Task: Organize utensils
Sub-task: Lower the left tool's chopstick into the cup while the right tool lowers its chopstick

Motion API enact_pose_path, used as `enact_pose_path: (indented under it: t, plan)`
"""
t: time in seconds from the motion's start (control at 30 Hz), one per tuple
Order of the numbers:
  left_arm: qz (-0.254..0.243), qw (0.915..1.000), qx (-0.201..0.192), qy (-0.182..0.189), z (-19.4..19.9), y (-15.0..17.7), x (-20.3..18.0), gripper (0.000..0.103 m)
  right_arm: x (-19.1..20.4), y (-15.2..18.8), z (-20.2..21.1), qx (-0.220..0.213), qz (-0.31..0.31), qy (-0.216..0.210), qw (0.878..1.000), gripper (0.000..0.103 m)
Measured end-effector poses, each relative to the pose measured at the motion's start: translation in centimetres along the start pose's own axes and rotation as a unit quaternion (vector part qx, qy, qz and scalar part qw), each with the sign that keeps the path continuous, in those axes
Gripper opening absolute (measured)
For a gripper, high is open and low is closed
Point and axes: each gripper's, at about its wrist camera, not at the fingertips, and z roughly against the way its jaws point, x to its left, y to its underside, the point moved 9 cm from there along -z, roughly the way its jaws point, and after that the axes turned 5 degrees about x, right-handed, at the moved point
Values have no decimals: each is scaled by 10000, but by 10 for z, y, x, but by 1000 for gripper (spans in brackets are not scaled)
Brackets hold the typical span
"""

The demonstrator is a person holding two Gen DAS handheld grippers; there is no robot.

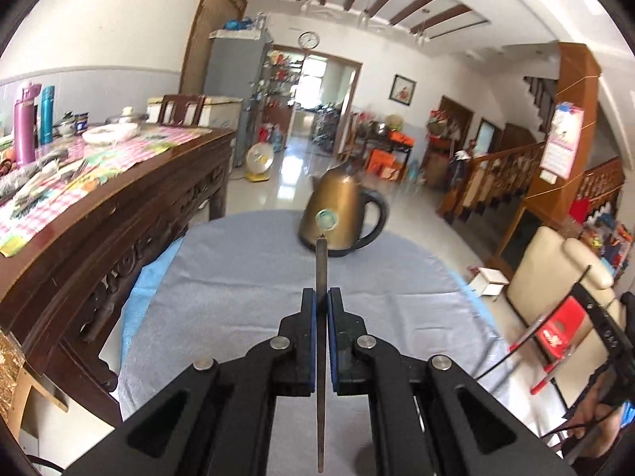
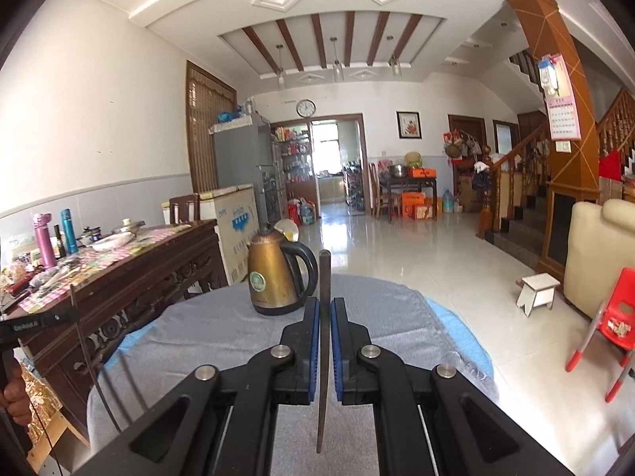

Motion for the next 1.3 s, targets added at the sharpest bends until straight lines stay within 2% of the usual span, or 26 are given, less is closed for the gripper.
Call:
enact_pose_path:
  t: [0.2, 0.33, 0.53, 0.67, 0.9, 1.3]
  plan:
    - [9, 9986, -293, 431, 45, -11, -24, 5, 10, -14, 38, -83, 51, -322, 9994, 6]
    - [-36, 9971, -507, 568, 65, -15, -40, 5, 24, -17, 59, -57, 29, -709, 9975, 6]
    - [17, 9944, -487, 933, 69, -12, -56, 5, 48, -20, 81, -84, 182, -1059, 9942, 6]
    - [59, 9933, -567, 1007, 66, -10, -62, 5, 64, -20, 86, -66, 197, -1334, 9908, 6]
    - [40, 9934, -633, 956, 52, 1, -68, 5, 85, -3, 70, 193, 263, -1543, 9875, 6]
    - [-204, 9953, -668, 666, 34, 20, -79, 5, 90, 28, 41, 698, 320, -1595, 9842, 7]
